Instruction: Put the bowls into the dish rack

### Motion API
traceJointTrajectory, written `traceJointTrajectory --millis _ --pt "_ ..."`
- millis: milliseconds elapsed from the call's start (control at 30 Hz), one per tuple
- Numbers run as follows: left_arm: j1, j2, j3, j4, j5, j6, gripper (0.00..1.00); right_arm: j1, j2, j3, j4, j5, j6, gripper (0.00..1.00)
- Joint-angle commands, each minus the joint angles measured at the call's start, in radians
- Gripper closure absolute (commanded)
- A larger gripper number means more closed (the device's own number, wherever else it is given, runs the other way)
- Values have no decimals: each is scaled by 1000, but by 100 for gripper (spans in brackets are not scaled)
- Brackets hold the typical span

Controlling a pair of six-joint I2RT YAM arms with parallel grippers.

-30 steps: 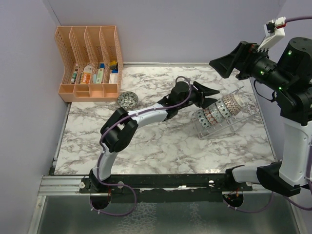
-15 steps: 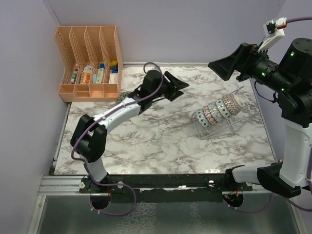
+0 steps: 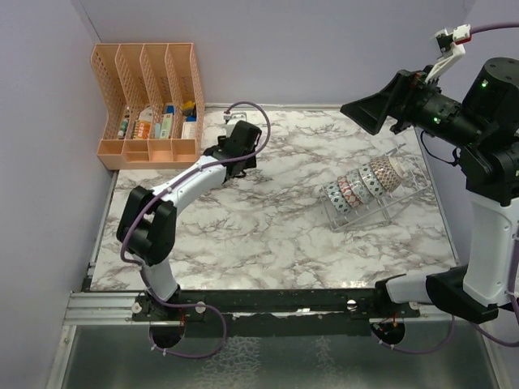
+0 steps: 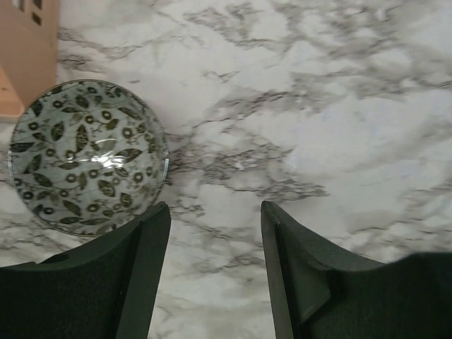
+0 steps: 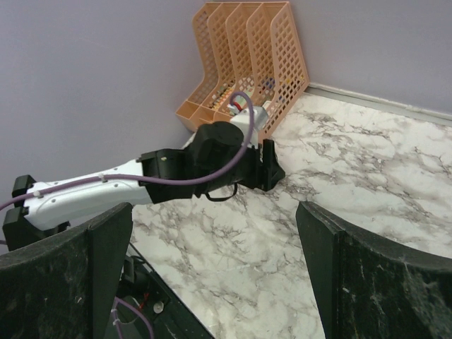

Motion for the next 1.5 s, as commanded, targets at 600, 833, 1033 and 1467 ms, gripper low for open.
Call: traceJointTrajectory --millis 600,833,1033,1467 --pt "110 284 -46 61 -133 430 49 -7 56 59 9 -8 -12 1" --pt "118 265 -58 66 -90 430 95 -7 58 71 5 24 -10 0" --pt "115 146 15 -33 68 325 100 -7 81 146 -31 70 -18 0" --pt "-14 -120 66 645 768 -556 100 -7 75 172 38 144 27 1"
